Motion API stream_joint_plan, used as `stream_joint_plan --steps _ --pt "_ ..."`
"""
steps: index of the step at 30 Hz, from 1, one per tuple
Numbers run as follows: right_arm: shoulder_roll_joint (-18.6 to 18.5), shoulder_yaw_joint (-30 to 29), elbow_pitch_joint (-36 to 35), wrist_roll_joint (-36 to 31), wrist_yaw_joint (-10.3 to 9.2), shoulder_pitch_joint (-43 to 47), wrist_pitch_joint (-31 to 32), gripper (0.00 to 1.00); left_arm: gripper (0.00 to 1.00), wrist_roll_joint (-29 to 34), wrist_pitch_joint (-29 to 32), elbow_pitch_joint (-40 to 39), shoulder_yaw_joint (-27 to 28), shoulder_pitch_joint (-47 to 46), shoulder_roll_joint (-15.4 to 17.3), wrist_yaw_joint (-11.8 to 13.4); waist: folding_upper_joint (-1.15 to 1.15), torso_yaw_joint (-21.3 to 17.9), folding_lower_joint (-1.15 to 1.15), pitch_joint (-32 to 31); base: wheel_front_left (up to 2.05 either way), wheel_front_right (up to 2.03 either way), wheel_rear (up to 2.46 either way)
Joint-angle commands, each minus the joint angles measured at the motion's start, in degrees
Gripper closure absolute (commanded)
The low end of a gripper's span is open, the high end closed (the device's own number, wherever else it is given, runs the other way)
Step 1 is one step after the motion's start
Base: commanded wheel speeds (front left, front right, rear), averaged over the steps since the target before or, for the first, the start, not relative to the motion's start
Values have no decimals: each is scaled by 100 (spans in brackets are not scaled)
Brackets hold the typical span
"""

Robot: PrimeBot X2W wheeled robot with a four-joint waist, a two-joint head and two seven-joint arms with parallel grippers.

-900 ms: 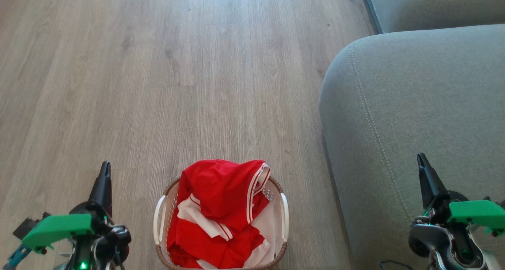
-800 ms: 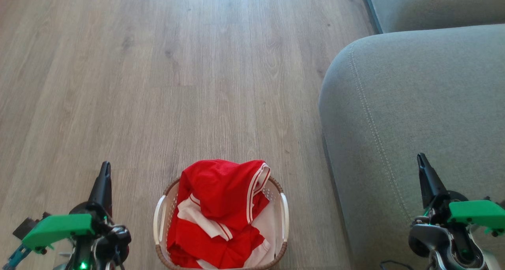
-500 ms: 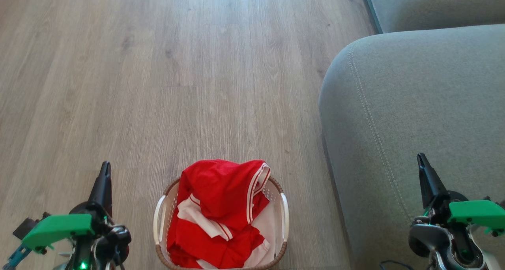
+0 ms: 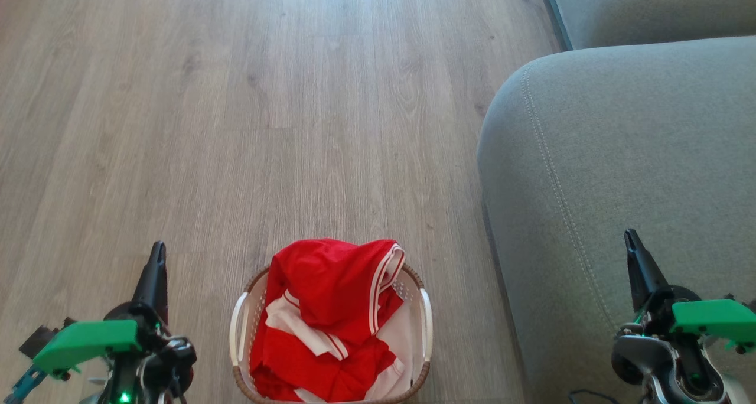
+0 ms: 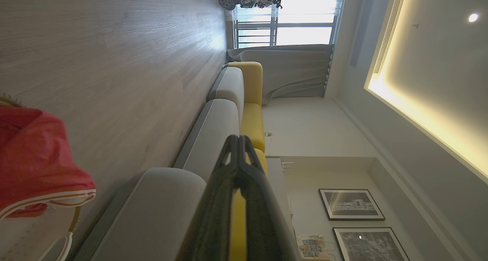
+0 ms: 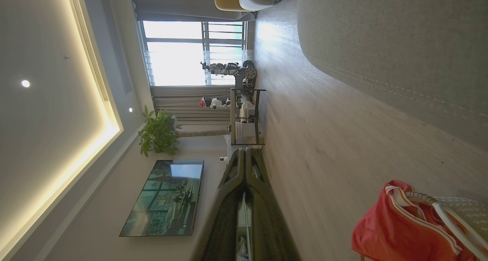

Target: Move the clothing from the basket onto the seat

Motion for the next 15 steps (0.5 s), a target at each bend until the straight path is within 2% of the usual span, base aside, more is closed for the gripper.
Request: stream_joint_plan --steps 1,14,15 --pt "-2 97 -187 -16 0 -289 34 100 100 -17 42 -156 207 -278 44 -39 0 0 0 0 0 0 0" --pt "-2 97 -187 -15 0 -289 34 100 100 -17 42 -156 207 -278 44 -39 0 0 0 0 0 0 0" --pt "0 0 -1 0 0 0 0 0 0 0 0 -1 0 0 0 0 0 0 0 0 0 0 0"
